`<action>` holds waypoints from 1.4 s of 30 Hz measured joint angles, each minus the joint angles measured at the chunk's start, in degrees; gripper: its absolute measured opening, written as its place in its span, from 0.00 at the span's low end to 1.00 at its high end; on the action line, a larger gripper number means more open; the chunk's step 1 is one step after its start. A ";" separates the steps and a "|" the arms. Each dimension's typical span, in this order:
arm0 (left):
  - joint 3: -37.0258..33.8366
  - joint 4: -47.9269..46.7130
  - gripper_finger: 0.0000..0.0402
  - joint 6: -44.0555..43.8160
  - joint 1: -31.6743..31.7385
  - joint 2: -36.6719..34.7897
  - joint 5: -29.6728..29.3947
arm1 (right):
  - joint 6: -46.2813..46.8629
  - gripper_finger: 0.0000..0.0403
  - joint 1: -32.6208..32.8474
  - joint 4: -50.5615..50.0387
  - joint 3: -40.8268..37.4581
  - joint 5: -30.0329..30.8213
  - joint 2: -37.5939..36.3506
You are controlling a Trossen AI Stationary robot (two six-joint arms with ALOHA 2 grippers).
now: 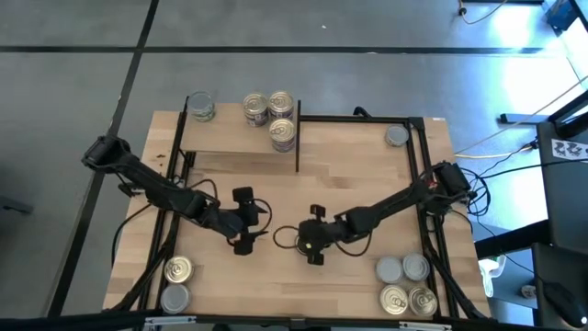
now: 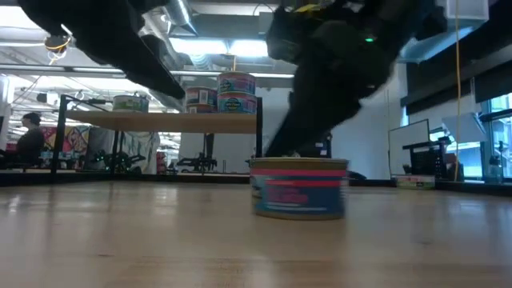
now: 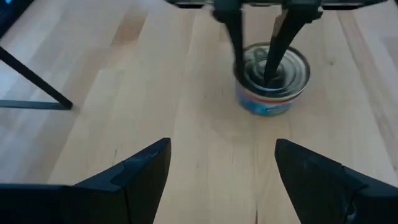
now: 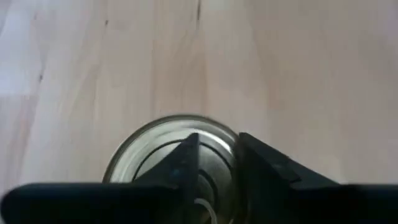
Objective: Stack canned seafood by type on shelf
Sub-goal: Put the blue tuna can on the shelf
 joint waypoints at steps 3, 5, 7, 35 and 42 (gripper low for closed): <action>0.00 2.52 0.71 1.28 0.00 1.71 -0.01 | -2.11 0.42 -1.58 4.00 0.03 -0.02 -0.03; 0.00 5.92 0.71 1.97 0.00 3.06 0.00 | -2.80 0.51 -2.45 2.27 0.69 -1.06 -0.74; 0.00 9.46 0.71 2.95 0.00 4.93 -0.02 | -2.83 0.58 -2.93 -4.23 2.91 -2.46 -2.72; 1.51 42.28 0.22 9.44 8.87 30.53 16.74 | 0.25 0.68 10.04 -7.26 -7.61 8.95 -13.05; 1.40 41.38 0.15 9.88 9.23 30.34 16.70 | -7.09 0.68 11.60 -3.55 -7.49 8.80 -11.52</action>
